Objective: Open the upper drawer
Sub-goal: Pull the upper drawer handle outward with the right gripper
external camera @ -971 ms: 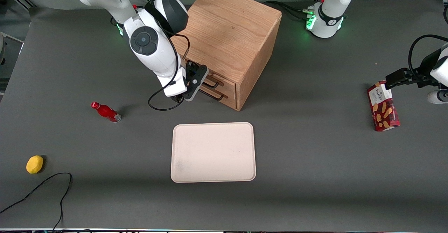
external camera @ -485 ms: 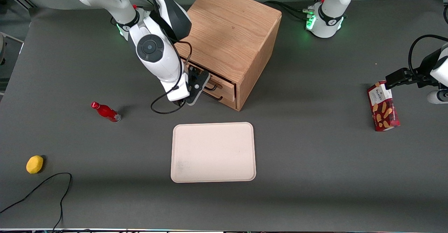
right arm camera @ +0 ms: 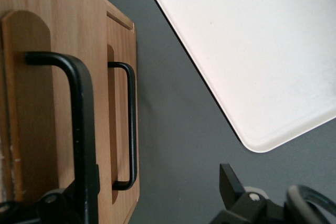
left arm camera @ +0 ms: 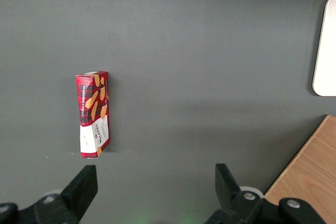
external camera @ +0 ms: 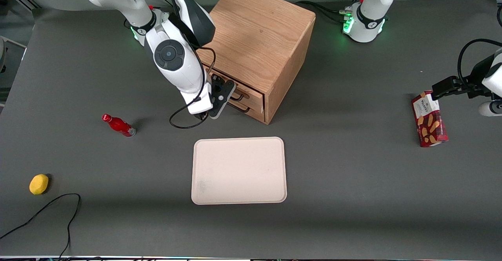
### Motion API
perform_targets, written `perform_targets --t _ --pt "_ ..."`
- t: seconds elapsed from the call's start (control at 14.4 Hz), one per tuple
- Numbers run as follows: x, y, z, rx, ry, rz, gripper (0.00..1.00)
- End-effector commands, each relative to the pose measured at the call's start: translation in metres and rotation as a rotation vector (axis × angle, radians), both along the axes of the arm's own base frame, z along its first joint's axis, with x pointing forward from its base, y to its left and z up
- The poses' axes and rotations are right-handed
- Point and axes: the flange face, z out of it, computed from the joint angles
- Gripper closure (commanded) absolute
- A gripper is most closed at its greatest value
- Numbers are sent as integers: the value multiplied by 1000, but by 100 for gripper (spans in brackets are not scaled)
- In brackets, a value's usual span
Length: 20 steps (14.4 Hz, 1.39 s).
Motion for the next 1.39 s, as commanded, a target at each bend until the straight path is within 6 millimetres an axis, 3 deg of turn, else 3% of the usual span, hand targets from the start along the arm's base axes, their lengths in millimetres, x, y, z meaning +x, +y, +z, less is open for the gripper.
perform_targets --t 0.0,0.97,1.32 --pt "9 3 -1 -33 -36 -2 0" --pt "48 -21 16 -34 -53 -8 0" --pt "65 -32 14 -35 -62 -5 0"
